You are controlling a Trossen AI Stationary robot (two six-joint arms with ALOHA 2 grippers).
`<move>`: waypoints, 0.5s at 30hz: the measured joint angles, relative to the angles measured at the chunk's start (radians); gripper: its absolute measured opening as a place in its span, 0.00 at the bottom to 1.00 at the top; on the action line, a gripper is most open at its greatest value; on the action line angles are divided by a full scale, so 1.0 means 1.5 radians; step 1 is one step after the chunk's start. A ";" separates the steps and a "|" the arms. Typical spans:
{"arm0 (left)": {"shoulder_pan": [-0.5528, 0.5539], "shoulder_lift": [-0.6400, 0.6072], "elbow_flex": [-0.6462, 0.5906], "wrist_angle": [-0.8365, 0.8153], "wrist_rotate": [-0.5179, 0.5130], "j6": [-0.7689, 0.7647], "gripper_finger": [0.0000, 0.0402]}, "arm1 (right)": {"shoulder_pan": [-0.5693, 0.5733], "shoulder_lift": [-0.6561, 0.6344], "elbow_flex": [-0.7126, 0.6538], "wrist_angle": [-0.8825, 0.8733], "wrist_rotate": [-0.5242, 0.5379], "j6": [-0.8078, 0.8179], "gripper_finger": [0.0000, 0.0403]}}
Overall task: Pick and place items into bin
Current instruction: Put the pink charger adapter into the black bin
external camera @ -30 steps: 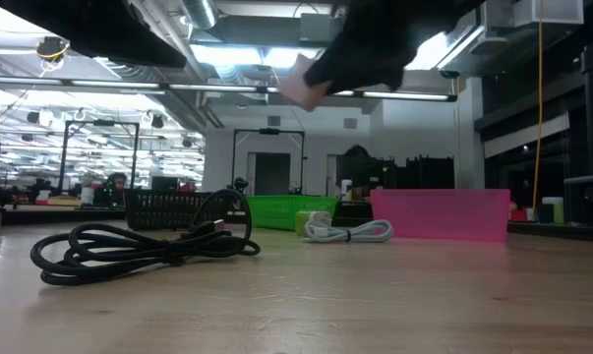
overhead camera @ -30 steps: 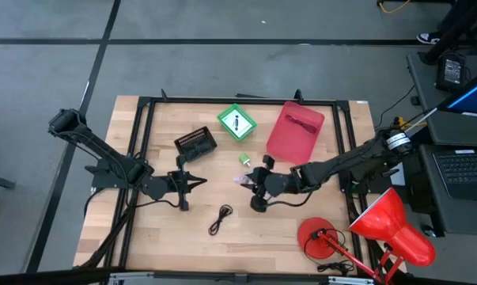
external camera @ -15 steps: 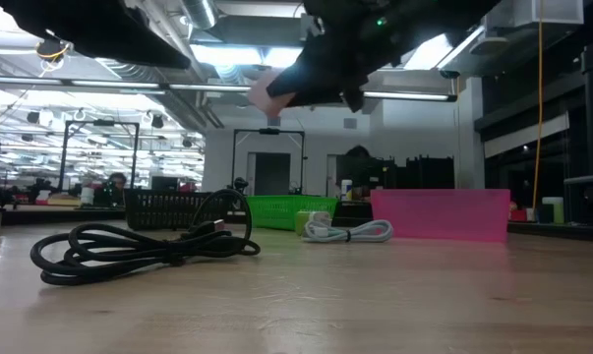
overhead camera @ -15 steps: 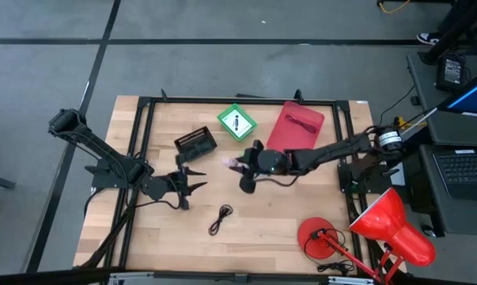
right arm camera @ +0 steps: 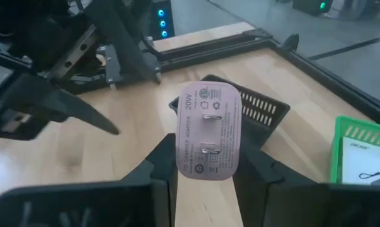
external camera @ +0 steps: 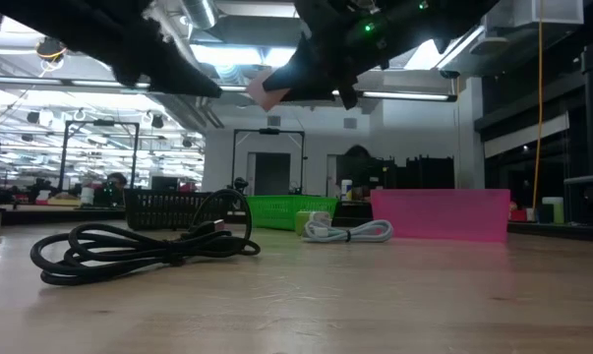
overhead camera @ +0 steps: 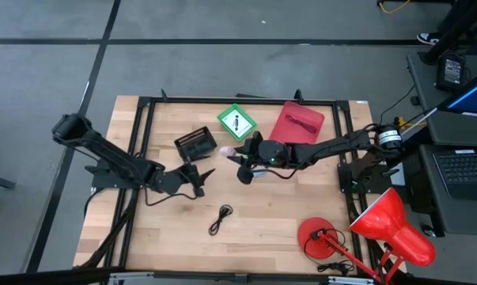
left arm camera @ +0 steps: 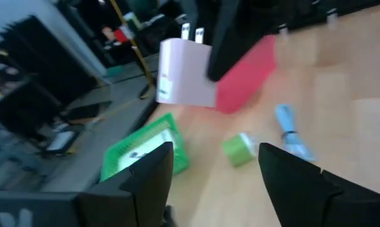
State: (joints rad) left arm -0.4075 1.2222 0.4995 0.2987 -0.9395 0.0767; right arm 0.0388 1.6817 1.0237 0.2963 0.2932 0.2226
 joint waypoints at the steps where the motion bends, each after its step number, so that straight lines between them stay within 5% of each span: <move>1: 0.008 0.009 0.000 0.017 -0.009 0.017 0.57 | -0.002 0.000 0.000 -0.001 0.000 0.001 0.23; 15: 0.075 0.090 0.000 0.205 -0.036 0.135 0.58 | -0.025 0.000 0.000 0.025 0.000 -0.021 0.23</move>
State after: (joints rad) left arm -0.2948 1.3570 0.4995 0.6067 -0.9939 0.2790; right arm 0.0017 1.6817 1.0237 0.3336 0.2932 0.1917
